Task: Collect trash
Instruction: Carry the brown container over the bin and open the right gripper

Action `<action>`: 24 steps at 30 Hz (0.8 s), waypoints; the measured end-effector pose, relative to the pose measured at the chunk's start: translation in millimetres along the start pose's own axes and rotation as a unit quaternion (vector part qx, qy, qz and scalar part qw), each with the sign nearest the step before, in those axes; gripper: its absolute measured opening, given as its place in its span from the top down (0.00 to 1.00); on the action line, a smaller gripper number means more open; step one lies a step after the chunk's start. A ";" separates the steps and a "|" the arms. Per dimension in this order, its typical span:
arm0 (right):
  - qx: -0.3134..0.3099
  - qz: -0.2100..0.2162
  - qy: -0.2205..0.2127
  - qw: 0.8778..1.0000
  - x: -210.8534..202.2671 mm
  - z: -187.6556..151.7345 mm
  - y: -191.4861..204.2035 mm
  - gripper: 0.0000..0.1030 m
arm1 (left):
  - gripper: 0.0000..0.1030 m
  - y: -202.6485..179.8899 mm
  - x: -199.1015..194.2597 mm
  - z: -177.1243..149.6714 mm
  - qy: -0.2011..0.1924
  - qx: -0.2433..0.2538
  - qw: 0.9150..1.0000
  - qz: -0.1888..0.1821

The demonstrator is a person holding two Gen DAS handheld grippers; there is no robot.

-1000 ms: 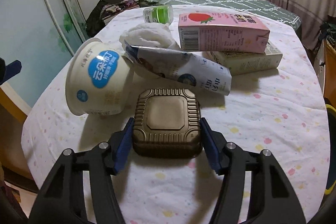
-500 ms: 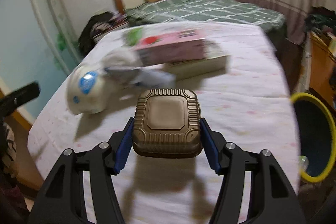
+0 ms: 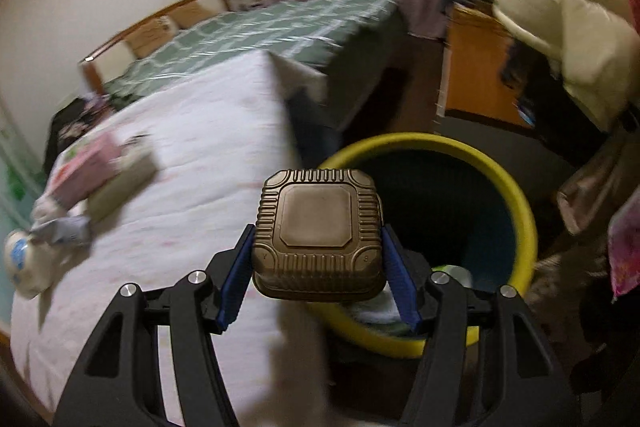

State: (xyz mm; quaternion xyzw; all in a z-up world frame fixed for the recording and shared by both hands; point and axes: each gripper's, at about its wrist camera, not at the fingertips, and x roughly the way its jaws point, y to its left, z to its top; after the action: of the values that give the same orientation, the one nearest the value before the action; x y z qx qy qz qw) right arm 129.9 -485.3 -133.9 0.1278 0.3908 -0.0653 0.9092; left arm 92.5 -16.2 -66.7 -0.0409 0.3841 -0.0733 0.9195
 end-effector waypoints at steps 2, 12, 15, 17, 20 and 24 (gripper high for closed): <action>0.011 -0.016 0.007 1.000 9.7 1.5 -14.9 0.43 | 0.09 -2.7 4.3 -0.7 0.004 0.002 1.000 -0.003; 0.037 -0.079 0.034 0.996 55.2 -0.7 -49.2 0.43 | 0.09 -11.7 23.2 -1.3 0.021 0.014 1.000 0.000; 0.038 -0.086 0.041 0.995 60.7 -1.7 -52.3 0.41 | 0.09 -11.5 27.3 -0.7 0.024 0.014 1.000 0.000; 0.037 -0.084 0.039 0.995 59.6 -3.1 -52.9 0.39 | 0.09 -11.4 30.5 -0.8 0.026 0.014 1.000 0.000; 0.035 -0.084 0.033 0.995 54.6 -3.1 -51.5 0.38 | 0.09 -13.8 36.2 0.1 0.029 0.018 0.999 -0.003; 0.035 -0.079 0.029 0.996 47.4 -2.9 -47.9 0.38 | 0.11 -16.6 40.9 0.7 0.026 0.025 0.999 -0.008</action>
State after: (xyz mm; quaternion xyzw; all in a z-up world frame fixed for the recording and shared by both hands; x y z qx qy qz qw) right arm 149.9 -531.3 -179.0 0.1302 0.4235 -0.1473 0.8843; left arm 119.7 -39.4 -92.7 -0.0191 0.4060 -0.0914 0.9091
